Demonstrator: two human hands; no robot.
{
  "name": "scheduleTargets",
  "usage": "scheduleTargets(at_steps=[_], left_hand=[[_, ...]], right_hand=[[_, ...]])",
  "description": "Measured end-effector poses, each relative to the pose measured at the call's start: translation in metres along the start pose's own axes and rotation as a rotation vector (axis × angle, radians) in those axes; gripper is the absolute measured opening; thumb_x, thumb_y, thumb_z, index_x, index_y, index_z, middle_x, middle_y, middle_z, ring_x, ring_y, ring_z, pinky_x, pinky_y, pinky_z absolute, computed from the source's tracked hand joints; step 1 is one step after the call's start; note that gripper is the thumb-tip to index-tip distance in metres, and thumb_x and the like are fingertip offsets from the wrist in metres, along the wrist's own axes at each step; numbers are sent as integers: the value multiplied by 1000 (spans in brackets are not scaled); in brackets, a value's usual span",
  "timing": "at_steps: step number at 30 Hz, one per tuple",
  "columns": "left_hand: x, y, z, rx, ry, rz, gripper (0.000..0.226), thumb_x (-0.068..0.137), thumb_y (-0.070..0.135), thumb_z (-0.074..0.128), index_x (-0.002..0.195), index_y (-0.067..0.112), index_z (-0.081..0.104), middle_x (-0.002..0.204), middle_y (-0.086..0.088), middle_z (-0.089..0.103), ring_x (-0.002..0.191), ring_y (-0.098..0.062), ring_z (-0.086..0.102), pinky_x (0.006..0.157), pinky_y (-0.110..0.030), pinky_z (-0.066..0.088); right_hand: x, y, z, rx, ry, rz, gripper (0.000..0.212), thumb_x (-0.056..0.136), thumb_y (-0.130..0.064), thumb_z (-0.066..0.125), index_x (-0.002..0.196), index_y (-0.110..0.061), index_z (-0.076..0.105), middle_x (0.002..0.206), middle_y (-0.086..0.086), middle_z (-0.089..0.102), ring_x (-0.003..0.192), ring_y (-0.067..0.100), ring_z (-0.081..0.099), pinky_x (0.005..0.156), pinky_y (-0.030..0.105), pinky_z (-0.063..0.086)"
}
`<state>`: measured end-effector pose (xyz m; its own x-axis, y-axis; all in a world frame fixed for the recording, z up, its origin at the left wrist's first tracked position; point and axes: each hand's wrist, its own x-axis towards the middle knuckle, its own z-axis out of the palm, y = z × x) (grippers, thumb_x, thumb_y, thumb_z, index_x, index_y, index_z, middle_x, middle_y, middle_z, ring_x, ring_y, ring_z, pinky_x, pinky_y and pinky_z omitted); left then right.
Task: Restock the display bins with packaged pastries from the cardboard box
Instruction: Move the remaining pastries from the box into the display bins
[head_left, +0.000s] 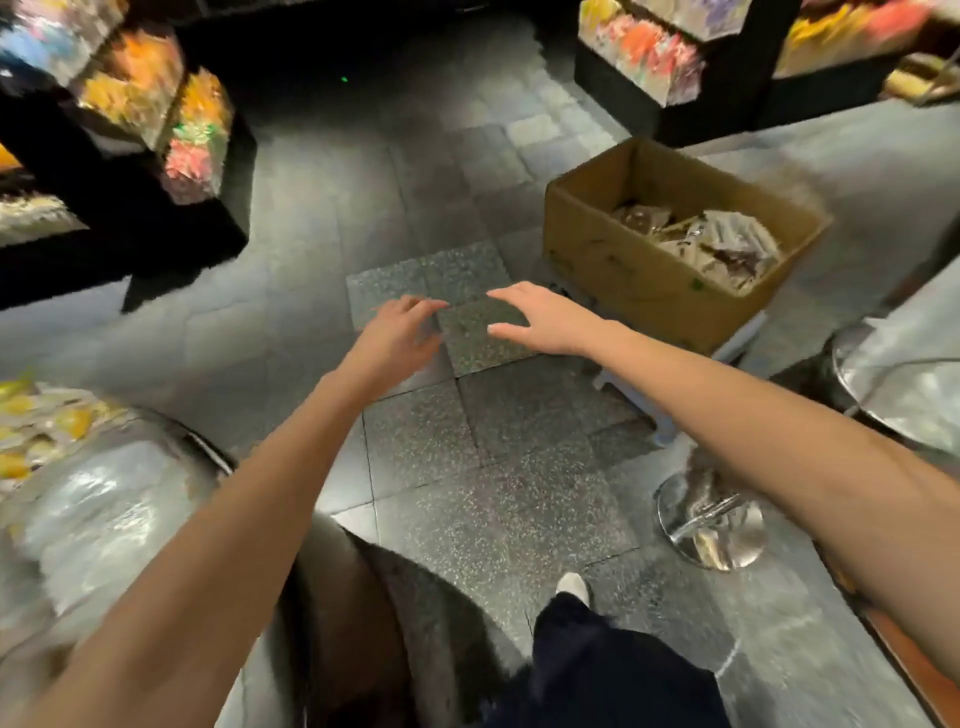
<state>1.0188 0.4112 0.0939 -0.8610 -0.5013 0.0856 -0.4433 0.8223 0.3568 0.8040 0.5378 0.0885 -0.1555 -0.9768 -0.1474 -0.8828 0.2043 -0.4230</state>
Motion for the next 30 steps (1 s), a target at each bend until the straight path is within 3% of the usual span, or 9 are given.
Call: scheduleTargets(at_steps=[7, 12, 21, 24, 30], left_hand=[[176, 80, 48, -15, -77, 188, 46, 95, 19, 61, 139, 11, 51, 131, -18, 54, 124, -37, 48, 103, -46, 41], [263, 119, 71, -37, -112, 217, 45, 97, 23, 57, 141, 16, 48, 136, -13, 50, 124, -31, 48, 104, -44, 40], [379, 143, 105, -66, -195, 351, 46, 99, 25, 55, 143, 18, 45, 139, -9, 48, 130, -29, 41, 105, -38, 37], [421, 138, 117, -85, -242, 385, 45, 99, 24, 54, 143, 18, 46, 139, -8, 49, 130, -27, 41, 106, -38, 37], [520, 124, 135, -89, -313, 476, 43, 100, 27, 53, 142, 18, 47, 139, -7, 49, 131, -25, 41, 108, -36, 34]], right_hand=[[13, 145, -66, -67, 12, 178, 68, 97, -58, 44, 153, -22, 28, 152, 11, 34, 137, 30, 36, 108, 46, 37], [17, 214, -97, -22, 51, 260, 68, 96, -58, 44, 152, -24, 28, 154, 9, 32, 139, 29, 35, 109, 45, 37], [27, 298, -129, 69, 210, 304, 65, 97, -52, 49, 150, -18, 34, 152, 5, 39, 137, 21, 38, 112, 39, 34], [41, 322, -137, 75, 172, 349, 65, 97, -50, 49, 152, -20, 30, 153, 4, 36, 137, 20, 38, 108, 35, 33], [82, 377, -163, 129, 189, 500, 67, 98, -51, 48, 154, -22, 25, 156, 5, 31, 141, 22, 33, 113, 39, 33]])
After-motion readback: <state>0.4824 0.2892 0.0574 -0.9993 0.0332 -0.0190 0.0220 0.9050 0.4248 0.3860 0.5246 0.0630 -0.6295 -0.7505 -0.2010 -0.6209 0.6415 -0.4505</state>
